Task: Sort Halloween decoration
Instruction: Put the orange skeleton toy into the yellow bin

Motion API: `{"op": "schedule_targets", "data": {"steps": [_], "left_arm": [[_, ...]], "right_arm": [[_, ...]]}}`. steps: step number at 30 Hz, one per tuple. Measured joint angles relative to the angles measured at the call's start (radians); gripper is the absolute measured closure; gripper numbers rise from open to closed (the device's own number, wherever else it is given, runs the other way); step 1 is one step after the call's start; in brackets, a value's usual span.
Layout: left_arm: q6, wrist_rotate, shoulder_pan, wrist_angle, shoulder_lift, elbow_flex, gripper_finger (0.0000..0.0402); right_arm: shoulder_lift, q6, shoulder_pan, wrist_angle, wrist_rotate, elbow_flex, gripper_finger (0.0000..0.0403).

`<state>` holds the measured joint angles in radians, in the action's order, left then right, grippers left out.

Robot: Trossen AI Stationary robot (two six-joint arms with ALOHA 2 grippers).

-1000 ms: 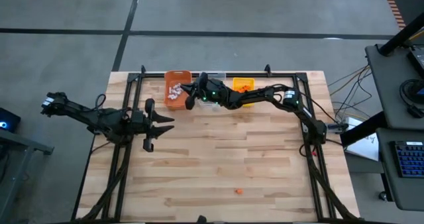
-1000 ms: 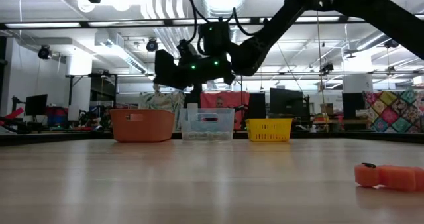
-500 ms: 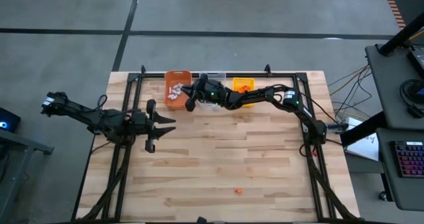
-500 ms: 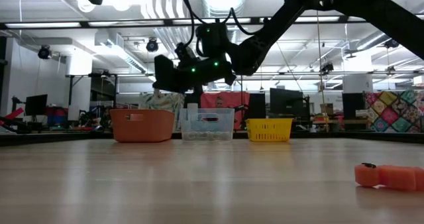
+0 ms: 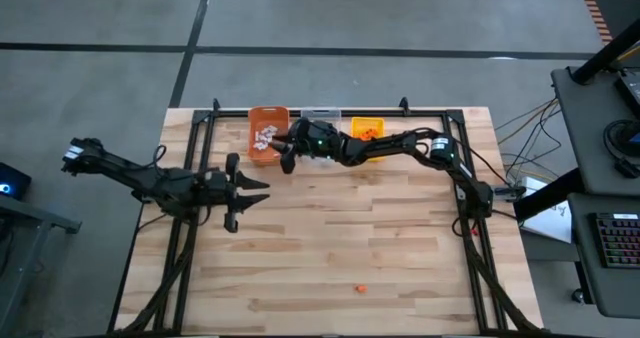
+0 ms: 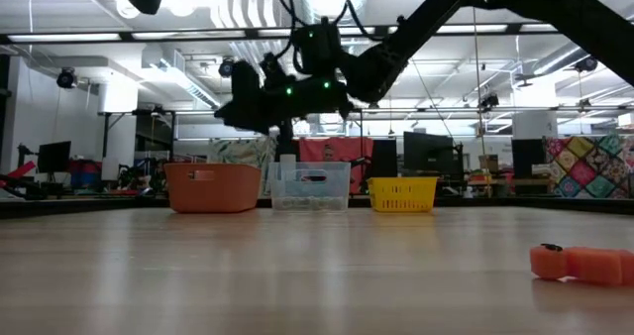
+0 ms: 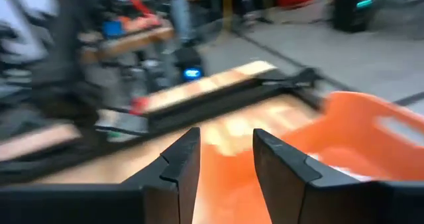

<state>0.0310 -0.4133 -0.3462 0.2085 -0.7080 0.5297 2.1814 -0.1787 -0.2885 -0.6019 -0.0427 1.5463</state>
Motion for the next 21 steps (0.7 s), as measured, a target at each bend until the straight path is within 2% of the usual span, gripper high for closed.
{"op": "schedule_targets", "data": {"steps": [3, 7, 14, 21], "left_arm": [[0.043, 0.0, 0.0, 0.0, -0.021, 0.0, 0.0308], [0.11, 0.003, 0.0, 0.001, -0.049, 0.0, 0.0308], [0.163, 0.004, 0.0, 0.034, -0.112, 0.0, 0.0308], [0.164, 0.005, 0.0, 0.13, -0.183, 0.0, 0.0308]], "right_arm": [[-0.03, -0.054, 0.017, 0.042, -0.102, 0.0, 0.0274], [-0.107, -0.038, 0.06, 0.24, -0.126, 0.0, 0.0282], [-0.264, -0.014, 0.16, 0.782, -0.125, 0.0, 0.0299], [-0.31, -0.149, 0.337, 1.317, -0.125, 0.0, 0.0314]]}}
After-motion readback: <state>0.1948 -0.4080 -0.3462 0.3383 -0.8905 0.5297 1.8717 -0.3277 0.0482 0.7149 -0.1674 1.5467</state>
